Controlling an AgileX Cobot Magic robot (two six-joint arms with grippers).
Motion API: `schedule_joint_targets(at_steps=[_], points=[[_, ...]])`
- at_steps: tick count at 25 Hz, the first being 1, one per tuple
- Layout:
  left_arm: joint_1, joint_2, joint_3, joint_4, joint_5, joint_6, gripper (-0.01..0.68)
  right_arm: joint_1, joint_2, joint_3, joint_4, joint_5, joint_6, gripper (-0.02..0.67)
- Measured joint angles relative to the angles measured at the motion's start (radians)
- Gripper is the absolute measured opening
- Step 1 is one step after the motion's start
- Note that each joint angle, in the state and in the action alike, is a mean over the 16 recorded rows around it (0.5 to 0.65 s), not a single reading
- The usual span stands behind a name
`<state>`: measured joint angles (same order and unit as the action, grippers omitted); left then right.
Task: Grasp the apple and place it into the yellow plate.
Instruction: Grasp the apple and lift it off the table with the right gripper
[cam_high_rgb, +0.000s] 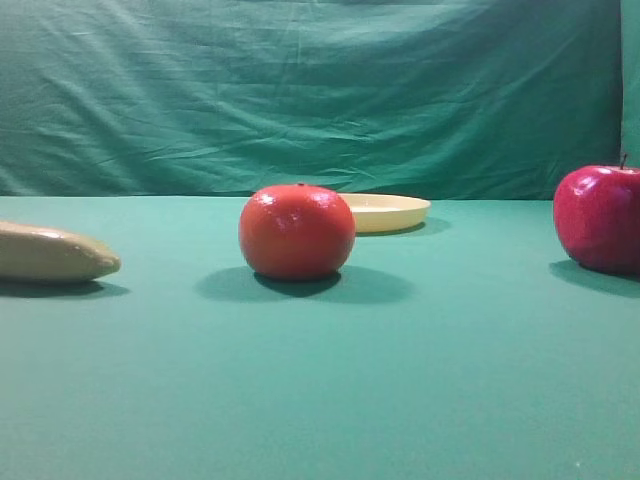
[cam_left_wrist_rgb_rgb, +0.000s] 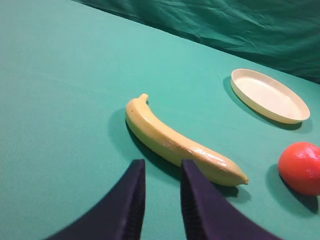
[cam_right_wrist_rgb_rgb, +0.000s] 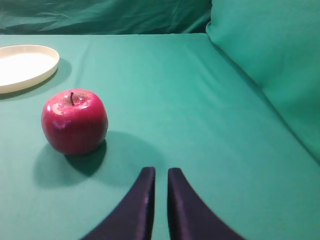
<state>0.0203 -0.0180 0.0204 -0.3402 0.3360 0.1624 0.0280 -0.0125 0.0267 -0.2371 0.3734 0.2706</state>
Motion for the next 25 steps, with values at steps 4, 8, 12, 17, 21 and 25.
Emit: schedule_joint_targets(at_steps=[4, 8, 12, 17, 21, 25], points=[[0.0, 0.0, 0.0, 0.0, 0.0, 0.0, 0.157, 0.0, 0.0, 0.0, 0.0, 0.0, 0.0, 0.062], [0.0, 0.0, 0.0, 0.0, 0.0, 0.0, 0.157, 0.0, 0.0, 0.0, 0.0, 0.0, 0.0, 0.062], [0.0, 0.0, 0.0, 0.0, 0.0, 0.0, 0.157, 0.0, 0.0, 0.0, 0.0, 0.0, 0.0, 0.062], [0.0, 0.0, 0.0, 0.0, 0.0, 0.0, 0.157, 0.0, 0.0, 0.0, 0.0, 0.0, 0.0, 0.062], [0.0, 0.0, 0.0, 0.0, 0.0, 0.0, 0.157, 0.0, 0.0, 0.0, -0.002, 0.0, 0.0, 0.062], [0.0, 0.0, 0.0, 0.0, 0.0, 0.0, 0.157, 0.0, 0.0, 0.0, -0.024, -0.001, 0.0, 0.062]])
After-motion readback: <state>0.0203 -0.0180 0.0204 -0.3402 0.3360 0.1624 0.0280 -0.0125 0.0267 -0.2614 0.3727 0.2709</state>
